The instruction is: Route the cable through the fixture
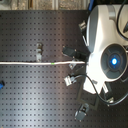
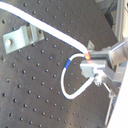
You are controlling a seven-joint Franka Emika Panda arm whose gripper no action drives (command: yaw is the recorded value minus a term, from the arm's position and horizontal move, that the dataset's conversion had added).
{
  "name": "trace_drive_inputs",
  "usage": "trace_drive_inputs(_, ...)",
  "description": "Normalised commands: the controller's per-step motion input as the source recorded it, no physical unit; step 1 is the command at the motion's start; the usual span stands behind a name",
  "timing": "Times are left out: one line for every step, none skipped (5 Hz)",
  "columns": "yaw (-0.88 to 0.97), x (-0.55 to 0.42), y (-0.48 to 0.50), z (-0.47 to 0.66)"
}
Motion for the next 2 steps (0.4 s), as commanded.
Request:
trace_drive_inputs(0.00, 0.004, 0.012, 0.00)
trace_drive_inputs(0.23, -0.187, -0.181, 0.16)
